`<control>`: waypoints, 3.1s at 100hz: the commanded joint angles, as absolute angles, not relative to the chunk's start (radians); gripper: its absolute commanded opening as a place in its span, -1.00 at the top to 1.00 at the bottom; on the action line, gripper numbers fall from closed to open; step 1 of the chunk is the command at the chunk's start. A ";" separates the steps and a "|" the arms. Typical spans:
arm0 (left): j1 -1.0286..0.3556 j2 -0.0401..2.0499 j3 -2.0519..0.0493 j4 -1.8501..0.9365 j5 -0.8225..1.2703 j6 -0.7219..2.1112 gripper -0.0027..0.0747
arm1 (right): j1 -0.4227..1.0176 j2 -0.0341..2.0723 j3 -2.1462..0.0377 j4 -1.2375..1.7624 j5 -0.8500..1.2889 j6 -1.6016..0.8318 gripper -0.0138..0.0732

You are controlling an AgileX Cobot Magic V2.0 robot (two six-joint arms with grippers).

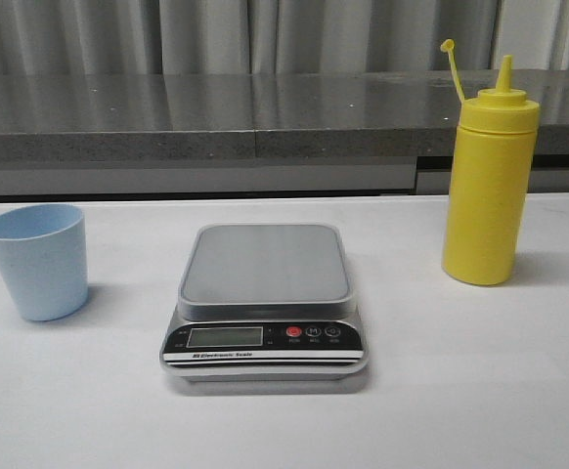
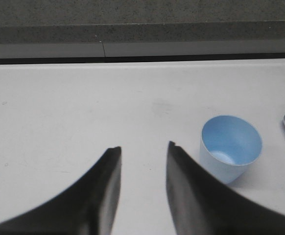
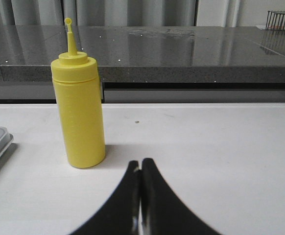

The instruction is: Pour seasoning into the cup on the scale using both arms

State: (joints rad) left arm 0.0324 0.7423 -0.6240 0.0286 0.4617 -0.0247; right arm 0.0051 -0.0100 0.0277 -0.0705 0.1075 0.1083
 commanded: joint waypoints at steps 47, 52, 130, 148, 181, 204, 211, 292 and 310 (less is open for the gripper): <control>-0.067 1.117 -0.889 -0.124 0.509 0.030 -0.30 | 0.006 -0.030 0.010 -0.084 0.033 0.106 0.84; -0.097 1.154 -0.913 -0.124 0.525 0.035 -0.30 | 0.006 -0.030 0.010 -0.084 0.033 0.106 0.84; -0.161 1.600 -1.104 -0.125 0.539 0.035 -0.29 | 0.006 -0.030 0.010 -0.084 0.033 0.106 0.84; -0.161 1.663 -1.104 -0.133 0.535 0.035 -0.29 | 0.006 -0.030 0.010 -0.084 0.033 0.106 0.84; -0.161 1.715 -1.104 -0.133 0.523 0.035 -0.29 | 0.006 -0.030 0.010 -0.084 0.033 0.106 0.84; -0.161 1.715 -1.104 -0.133 0.505 0.035 -0.05 | 0.006 -0.030 0.010 -0.084 0.033 0.106 0.84; -0.161 1.715 -1.104 -0.133 0.505 0.035 0.11 | 0.006 -0.030 0.010 -0.084 0.033 0.106 0.84; -0.161 1.704 -1.140 -0.138 0.535 0.035 0.98 | 0.006 -0.030 0.010 -0.084 0.033 0.106 0.84; -0.161 1.678 -1.247 -0.181 0.617 0.035 0.98 | 0.006 -0.030 0.010 -0.084 0.033 0.106 0.84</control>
State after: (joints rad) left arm -0.1524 1.7414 -1.1738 -0.1422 0.6149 0.0329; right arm 0.0051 -0.0100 0.0277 -0.0705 0.1075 0.1083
